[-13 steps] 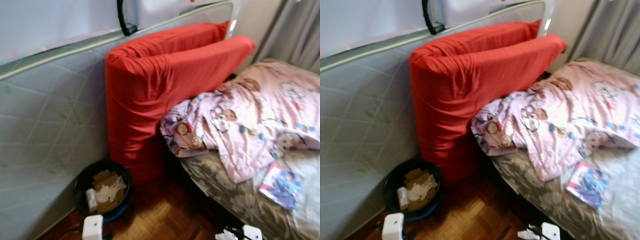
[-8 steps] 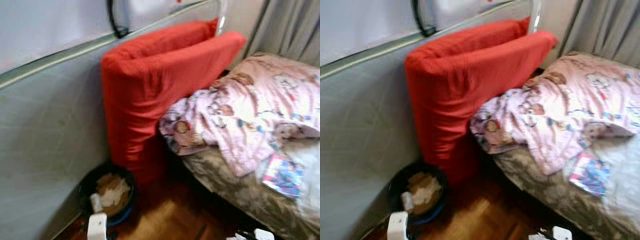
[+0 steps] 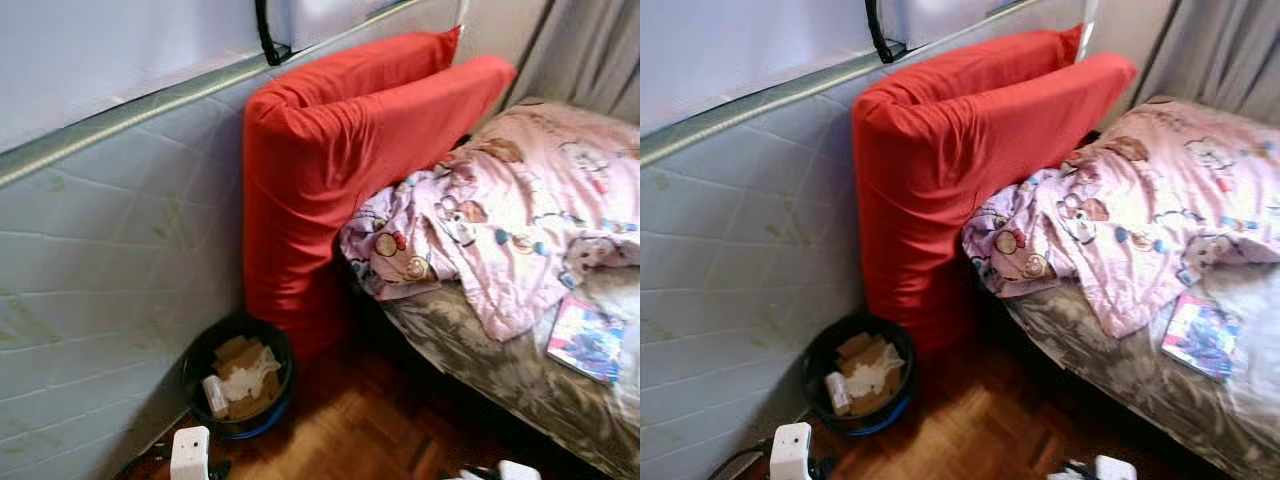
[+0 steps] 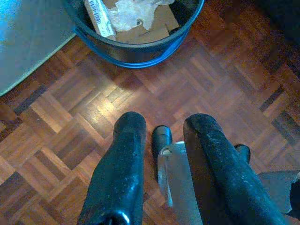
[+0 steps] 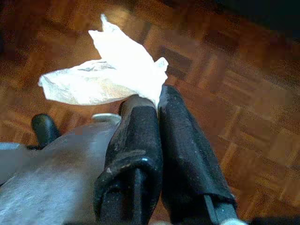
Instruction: Clean up the room
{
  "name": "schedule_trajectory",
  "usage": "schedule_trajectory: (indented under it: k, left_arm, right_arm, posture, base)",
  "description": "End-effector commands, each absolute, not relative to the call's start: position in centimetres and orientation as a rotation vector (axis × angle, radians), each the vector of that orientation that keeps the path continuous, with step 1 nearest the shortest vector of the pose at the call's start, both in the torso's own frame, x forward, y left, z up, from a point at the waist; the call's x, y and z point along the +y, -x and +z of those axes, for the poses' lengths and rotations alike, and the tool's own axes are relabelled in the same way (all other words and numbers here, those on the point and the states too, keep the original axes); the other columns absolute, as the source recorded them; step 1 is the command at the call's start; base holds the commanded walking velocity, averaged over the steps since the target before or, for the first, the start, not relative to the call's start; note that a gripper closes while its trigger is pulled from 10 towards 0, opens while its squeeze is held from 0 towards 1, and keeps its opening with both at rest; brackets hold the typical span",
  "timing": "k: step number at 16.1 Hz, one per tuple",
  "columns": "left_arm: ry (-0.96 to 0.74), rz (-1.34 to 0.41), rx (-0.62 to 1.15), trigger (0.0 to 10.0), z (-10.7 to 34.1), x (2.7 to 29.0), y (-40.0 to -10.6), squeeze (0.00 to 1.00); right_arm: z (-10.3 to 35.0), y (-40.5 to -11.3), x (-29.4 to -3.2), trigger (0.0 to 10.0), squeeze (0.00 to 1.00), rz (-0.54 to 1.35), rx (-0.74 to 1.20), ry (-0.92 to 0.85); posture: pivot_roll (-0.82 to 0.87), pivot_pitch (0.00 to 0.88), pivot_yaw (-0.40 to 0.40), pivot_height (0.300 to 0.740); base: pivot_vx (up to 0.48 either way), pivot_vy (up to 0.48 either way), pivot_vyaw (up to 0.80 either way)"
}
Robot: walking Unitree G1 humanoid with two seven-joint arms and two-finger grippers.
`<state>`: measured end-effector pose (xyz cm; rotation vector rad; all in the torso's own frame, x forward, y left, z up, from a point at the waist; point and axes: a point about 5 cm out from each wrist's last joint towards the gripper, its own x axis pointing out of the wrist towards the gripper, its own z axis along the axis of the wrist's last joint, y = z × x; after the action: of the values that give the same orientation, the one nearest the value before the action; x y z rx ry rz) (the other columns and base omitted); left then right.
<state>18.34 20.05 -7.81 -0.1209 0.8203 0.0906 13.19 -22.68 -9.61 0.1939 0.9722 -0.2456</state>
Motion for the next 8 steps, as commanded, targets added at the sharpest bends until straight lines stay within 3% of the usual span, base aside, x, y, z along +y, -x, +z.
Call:
schedule_trajectory:
  k: [1, 6, 8]
  left_arm:
    - [0.102, 0.091, 0.839, 10.0, -8.0, 20.4, -18.0, 0.0]
    - [0.103, 0.088, 0.836, 10.0, -7.9, 20.3, -18.1, 0.0]
    - [0.099, 0.09, 0.83, 10.0, -7.9, 20.3, -18.2, 0.0]
  right_arm:
    - [-9.7, -13.1, -22.5, 10.0, 0.0, -0.237, 0.972, -0.206]
    - [-9.5, -14.4, -21.4, 10.0, 0.0, -0.219, 0.957, -0.209]
    - [-9.4, -14.8, -20.9, 10.0, 0.0, -0.212, 0.954, -0.212]
  posture:
    - [0.01, 0.07, -0.005, 0.74]
    - [0.01, 0.068, -0.004, 0.74]
    - [0.01, 0.069, -0.004, 0.74]
  base:
    - [0.0, 0.39, 0.0]
    - [0.0, 0.364, 0.0]
    - [0.0, 0.144, 0.0]
